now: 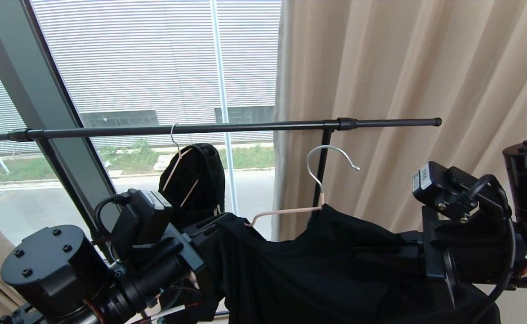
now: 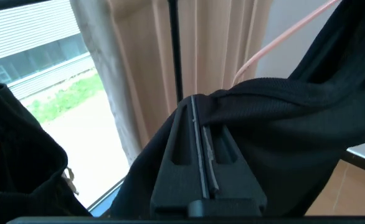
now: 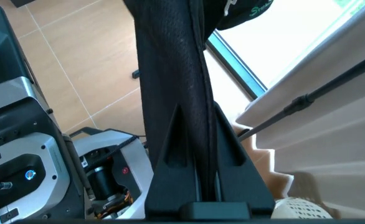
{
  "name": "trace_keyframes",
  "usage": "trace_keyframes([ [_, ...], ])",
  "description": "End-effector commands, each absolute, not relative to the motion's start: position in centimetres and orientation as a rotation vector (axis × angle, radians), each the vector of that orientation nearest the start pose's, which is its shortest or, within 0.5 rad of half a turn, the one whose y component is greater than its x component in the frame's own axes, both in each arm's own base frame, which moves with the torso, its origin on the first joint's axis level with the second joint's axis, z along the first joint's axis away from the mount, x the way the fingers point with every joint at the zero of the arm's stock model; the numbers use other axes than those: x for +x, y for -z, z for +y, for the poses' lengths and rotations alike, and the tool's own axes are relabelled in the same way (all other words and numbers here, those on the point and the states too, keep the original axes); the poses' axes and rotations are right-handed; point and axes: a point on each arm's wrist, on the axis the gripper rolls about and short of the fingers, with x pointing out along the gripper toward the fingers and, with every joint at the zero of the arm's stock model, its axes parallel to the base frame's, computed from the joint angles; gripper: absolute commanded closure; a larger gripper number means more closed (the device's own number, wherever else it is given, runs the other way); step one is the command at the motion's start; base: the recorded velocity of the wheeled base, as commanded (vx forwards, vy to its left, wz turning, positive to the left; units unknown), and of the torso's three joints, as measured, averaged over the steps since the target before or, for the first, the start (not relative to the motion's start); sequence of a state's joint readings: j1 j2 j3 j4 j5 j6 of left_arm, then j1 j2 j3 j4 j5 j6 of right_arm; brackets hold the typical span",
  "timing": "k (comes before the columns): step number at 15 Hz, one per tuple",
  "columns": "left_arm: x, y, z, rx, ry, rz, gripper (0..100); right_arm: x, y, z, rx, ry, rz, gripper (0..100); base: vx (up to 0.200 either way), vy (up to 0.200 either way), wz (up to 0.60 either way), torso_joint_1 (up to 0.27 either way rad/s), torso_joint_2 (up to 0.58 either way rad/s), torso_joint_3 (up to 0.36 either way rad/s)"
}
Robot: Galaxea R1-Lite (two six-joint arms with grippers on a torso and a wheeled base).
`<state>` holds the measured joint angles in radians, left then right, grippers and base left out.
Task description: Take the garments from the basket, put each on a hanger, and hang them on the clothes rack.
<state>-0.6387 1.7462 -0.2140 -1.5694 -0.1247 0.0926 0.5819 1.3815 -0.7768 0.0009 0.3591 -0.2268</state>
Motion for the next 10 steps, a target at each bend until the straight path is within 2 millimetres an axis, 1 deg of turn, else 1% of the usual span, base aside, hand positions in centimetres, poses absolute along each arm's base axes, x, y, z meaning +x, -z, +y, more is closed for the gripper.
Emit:
trace_keyframes([
  [1,18.6,-13.1,-14.3,0.075,0.765,-0.088,100,17.1,-19.5,12.4,-0.271,-0.999,0.536,100,0.000,0.000,0.00,0.000,0.00,0.000],
  [3,18.3,-13.4,-14.1,0.072,0.766,-0.101,100,16.8,-19.6,12.4,-0.245,-1.069,0.529,100,0.000,0.000,0.00,0.000,0.00,0.000],
  [4,18.3,-13.4,-14.1,0.072,0.766,-0.101,100,16.8,-19.6,12.4,-0.245,-1.069,0.529,100,0.000,0.000,0.00,0.000,0.00,0.000],
  [6,18.0,-13.7,-14.2,0.068,0.776,-0.112,100,17.1,-18.7,12.8,-0.240,-1.097,0.568,100,0.000,0.000,0.00,0.000,0.00,0.000],
  [9,16.8,-14.6,-14.8,0.053,0.832,-0.156,100,17.4,-18.2,13.4,-0.223,-1.154,0.585,100,0.000,0.000,0.00,0.000,0.00,0.000],
  [10,16.3,-14.9,-15.1,0.048,0.851,-0.167,100,17.5,-18.0,13.5,-0.221,-1.156,0.566,100,0.000,0.000,0.00,0.000,0.00,0.000],
])
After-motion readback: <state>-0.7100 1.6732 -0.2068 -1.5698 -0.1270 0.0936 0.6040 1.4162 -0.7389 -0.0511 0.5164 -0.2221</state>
